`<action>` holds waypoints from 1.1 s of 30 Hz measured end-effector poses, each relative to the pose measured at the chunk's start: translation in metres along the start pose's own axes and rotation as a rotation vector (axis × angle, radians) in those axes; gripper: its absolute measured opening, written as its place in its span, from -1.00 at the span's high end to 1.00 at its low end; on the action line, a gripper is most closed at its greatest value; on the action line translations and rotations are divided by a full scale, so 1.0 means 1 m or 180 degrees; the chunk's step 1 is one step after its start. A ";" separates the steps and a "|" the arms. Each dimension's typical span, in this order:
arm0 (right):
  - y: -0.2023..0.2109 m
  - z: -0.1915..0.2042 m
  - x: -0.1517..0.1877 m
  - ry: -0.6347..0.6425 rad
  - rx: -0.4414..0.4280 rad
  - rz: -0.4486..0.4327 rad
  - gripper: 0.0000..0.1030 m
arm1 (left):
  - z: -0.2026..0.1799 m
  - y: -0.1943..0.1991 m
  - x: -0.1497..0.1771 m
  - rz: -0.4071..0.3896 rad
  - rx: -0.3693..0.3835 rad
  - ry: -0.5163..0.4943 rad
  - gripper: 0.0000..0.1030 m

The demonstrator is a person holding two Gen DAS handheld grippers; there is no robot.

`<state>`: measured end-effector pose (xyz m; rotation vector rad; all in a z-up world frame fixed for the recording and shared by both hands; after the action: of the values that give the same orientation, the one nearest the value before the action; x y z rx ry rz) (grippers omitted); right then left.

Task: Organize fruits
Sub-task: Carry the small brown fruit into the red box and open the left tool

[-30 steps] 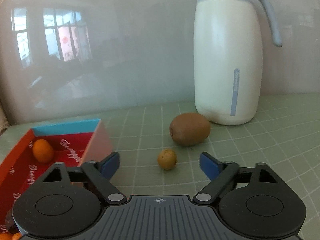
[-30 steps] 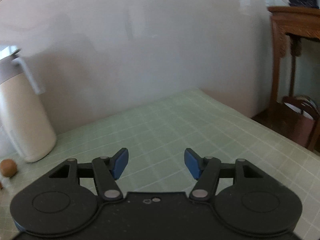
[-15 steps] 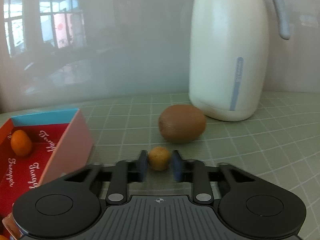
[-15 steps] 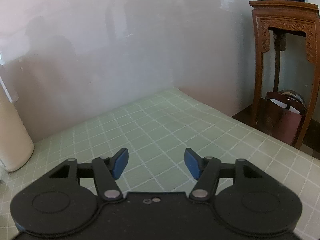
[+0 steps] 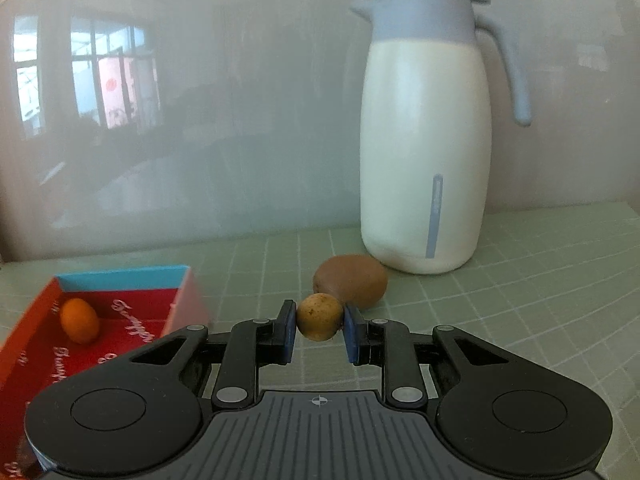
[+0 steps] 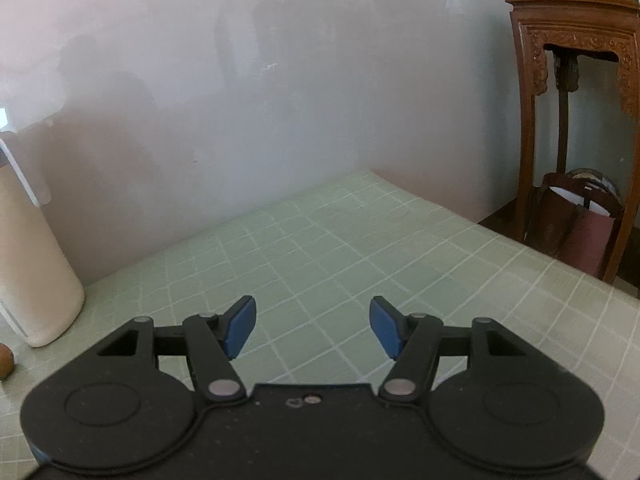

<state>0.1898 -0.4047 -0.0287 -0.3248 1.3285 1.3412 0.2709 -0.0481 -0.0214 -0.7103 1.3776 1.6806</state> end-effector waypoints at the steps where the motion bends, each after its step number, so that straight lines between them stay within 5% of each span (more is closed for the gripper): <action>1: 0.001 0.003 0.001 0.0006 -0.0009 0.0002 -0.22 | 0.003 0.005 -0.001 -0.0019 0.0001 0.0005 0.52; 13: 0.014 0.048 0.014 0.0080 -0.0203 0.0025 -0.22 | 0.051 0.047 0.000 -0.0170 -0.0139 0.0052 0.52; 33: 0.028 0.150 0.056 0.0389 -0.0566 0.0159 -0.22 | 0.142 0.045 0.053 0.0084 -0.0432 0.0236 0.52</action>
<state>0.2247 -0.2462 -0.0131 -0.5048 1.3275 1.5054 0.2171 0.0997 -0.0093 -0.8422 1.3383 1.7974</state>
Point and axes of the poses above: each gripper's, at about its wrist camera, not at the fingertips, and y roughly against the way its jaws point, z to its left, x to its underside, the point moved 9 cm from there along -y, roughly the way its jaws point, and after that the axes turned 9 degrees about -y, right-handed, at the moved point
